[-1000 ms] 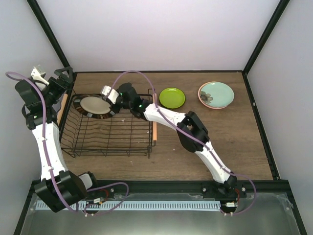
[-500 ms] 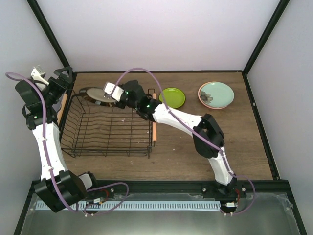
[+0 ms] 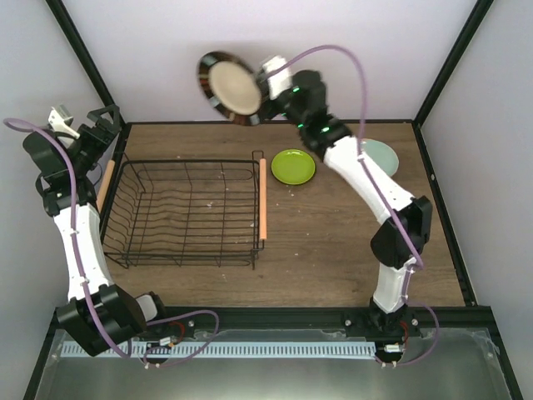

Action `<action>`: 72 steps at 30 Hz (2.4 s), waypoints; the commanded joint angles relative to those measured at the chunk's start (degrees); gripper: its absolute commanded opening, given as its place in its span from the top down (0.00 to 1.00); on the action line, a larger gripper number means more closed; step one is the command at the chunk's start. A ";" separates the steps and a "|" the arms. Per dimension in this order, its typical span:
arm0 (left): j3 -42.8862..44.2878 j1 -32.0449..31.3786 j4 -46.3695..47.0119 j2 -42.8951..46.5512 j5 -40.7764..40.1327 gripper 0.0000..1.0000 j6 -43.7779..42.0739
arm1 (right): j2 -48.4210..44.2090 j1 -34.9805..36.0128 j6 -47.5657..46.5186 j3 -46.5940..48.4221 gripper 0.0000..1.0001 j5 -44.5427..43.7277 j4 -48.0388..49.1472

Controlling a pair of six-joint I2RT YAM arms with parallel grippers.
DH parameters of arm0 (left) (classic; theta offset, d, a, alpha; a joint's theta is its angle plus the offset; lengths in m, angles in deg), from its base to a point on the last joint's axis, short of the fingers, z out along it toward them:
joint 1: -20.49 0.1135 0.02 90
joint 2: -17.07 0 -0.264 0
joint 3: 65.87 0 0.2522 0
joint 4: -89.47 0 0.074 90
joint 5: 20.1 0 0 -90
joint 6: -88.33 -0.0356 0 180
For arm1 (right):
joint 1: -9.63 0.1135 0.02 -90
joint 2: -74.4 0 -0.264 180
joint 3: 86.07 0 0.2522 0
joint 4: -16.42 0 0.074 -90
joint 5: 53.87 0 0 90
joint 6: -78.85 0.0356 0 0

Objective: Unload the plates from the dish rack

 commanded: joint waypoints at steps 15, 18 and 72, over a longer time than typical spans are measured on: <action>1.35 -0.37 -1.67 1.32 -0.07 0.00 -2.36 | 1.20 -46.24 47.21 -8.42 0.99 14.69 -15.33; 1.42 -0.38 -1.81 1.11 -0.01 0.00 -2.46 | -0.05 -49.84 49.13 -14.21 0.99 16.54 -14.22; 3.75 -7.64 -23.51 -1.29 -7.27 0.00 -30.63 | -22.64 -54.59 32.40 -35.72 0.00 11.12 -24.06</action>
